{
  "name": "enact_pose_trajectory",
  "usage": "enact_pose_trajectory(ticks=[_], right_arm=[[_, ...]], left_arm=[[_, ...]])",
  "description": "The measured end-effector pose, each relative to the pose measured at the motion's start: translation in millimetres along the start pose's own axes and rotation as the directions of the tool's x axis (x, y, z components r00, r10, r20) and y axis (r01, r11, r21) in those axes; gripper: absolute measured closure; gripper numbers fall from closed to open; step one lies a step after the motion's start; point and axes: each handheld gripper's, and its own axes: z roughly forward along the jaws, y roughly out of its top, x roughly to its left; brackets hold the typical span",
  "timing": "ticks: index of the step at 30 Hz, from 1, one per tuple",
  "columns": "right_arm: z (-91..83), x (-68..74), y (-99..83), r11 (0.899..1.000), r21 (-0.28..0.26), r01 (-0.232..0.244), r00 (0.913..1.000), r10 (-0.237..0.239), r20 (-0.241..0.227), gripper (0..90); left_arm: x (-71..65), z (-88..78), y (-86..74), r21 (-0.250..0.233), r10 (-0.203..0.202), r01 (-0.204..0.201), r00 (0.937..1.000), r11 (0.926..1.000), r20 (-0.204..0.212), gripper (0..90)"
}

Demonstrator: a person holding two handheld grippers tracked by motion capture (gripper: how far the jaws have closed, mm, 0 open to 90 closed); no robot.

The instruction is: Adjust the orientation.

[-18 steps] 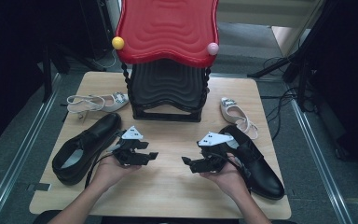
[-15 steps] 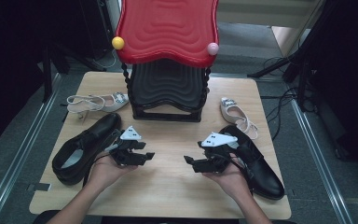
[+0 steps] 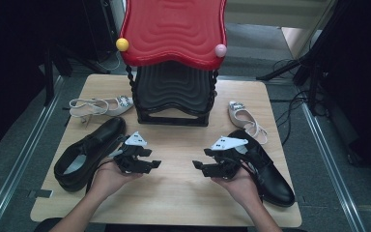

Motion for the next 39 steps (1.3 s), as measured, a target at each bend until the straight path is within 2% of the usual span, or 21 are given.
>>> enact_pose_trajectory(ticks=[2, 7, 11, 14, 18, 20, 23, 27, 32, 34, 39], right_arm=[[2.2, -2.2, -1.1, 1.0, 0.021, -0.007, 0.9999, 0.007, -0.012, 40.5], [3.3, -2.6, -1.8, 0.999, 0.033, 0.009, 0.9999, -0.009, -0.007, 43.6], [3.7, -0.9, -3.0, 0.999, 0.042, 0.03, 0.9995, -0.029, -0.014, 48.8], [3.5, -0.3, -3.4, 0.999, 0.044, 0.026, 0.9994, -0.025, -0.026, 50.9], [2.7, 0.6, -5.0, 0.998, 0.035, 0.046, 0.9986, -0.045, -0.027, 49.8], [3.9, 0.9, -5.2, 0.997, 0.048, 0.056, 0.9981, -0.055, -0.027, 49.0], [3.7, 0.5, -4.7, 0.998, 0.047, 0.046, 0.9985, -0.045, -0.031, 48.6], [0.8, -0.7, -2.7, 1.0, 0.021, 0.022, 0.9993, -0.022, -0.029, 46.9], [-1.2, -0.6, -1.5, 1.0, 0.022, 0.001, 0.9993, -0.001, -0.038, 48.2], [-1.0, -0.8, -2.0, 1.0, 0.031, 0.003, 0.9992, -0.002, -0.039, 49.1], [-1.5, -2.2, -1.7, 0.999, 0.029, 0.015, 0.999, -0.014, -0.042, 48.8]], left_arm=[[0.7, 0.4, 0.3, 0.006, -0.005, 0.005, 0.9999, 1.0, 0.009, 41.7], [3.9, 0.9, 0.5, 0.014, -0.027, 0.026, 0.9991, 0.9996, 0.034, 41.8], [5.4, -2.2, 0.5, 0.006, -0.032, 0.032, 0.9988, 0.9995, 0.037, 40.5], [5.4, -4.0, 0.8, 0.007, -0.031, 0.031, 0.9989, 0.9995, 0.035, 40.5], [3.7, -8.2, 1.3, 0.016, -0.037, 0.037, 0.9984, 0.9992, 0.043, 42.1], [3.5, -10.3, 1.5, 0.017, -0.035, 0.035, 0.9981, 0.9992, 0.051, 44.0], [4.5, -13.5, 1.6, 0.015, -0.043, 0.043, 0.9975, 0.999, 0.056, 44.2], [5.8, -18.2, 1.4, 0.025, -0.055, 0.054, 0.9971, 0.9982, 0.052, 43.6], [4.7, -23.4, 1.6, 0.041, -0.062, 0.06, 0.9968, 0.9974, 0.05, 43.7], [3.5, -27.2, 2.0, 0.041, -0.057, 0.055, 0.9968, 0.9976, 0.057, 43.6], [0.9, -42.3, 6.5, 0.019, -0.048, 0.048, 0.9981, 0.9987, 0.039, 43.7]])
